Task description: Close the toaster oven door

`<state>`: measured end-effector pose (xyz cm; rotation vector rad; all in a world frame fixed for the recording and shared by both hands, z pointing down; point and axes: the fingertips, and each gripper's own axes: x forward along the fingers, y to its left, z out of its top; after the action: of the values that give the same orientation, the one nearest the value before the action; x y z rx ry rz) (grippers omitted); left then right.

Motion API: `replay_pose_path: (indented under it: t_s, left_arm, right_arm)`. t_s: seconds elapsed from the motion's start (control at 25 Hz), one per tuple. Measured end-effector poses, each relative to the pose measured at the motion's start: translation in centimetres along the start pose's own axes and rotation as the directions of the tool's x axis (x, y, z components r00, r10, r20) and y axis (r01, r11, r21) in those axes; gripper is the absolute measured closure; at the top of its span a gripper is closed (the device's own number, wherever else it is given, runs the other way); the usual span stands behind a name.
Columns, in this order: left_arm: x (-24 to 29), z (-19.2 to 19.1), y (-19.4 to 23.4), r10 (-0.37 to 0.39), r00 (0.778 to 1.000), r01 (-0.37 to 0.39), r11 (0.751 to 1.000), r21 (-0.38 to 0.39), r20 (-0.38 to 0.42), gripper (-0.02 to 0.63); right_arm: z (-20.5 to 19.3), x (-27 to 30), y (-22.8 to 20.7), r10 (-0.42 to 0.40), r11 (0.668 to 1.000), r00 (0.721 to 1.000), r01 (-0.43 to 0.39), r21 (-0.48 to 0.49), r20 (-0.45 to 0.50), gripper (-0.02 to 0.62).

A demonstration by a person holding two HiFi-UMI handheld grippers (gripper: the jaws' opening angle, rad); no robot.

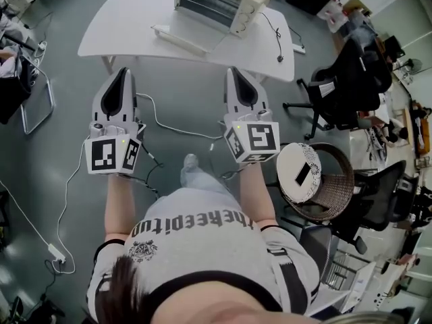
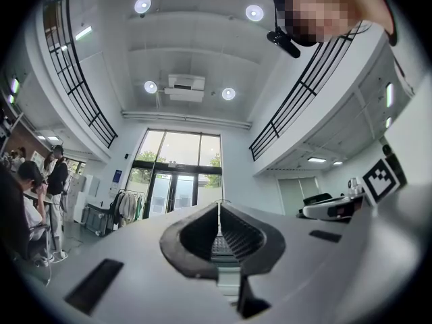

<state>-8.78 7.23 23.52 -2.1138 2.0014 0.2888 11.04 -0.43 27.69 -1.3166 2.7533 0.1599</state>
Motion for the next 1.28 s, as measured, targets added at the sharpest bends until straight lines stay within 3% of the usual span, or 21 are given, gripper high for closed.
replay_pose_path:
  t_s: [0.52, 0.8, 1.28]
  left_arm:
    - [11.0, -2.6, 0.5, 0.032, 0.999, -0.033, 0.999, 0.004, 0.028, 0.594]
    - [13.7, -4.1, 1.9, 0.046, 0.999, -0.046, 0.999, 0.003, 0.008, 0.594]
    - [21.5, -6.5, 6.4, -0.029, 1.000, 0.029, 0.999, -0.012, 0.002, 0.594]
  right_arm:
    - [-1.3, 9.7, -6.8, 0.059, 0.998, 0.998, -0.059, -0.019, 0.001, 0.592]
    - [-3.0, 13.0, -7.4, 0.080, 0.997, 0.996, -0.080, 0.002, -0.025, 0.592]
    - [-4.5, 20.6, -8.5, 0.017, 1.000, 0.999, -0.017, 0.004, -0.048, 0.592]
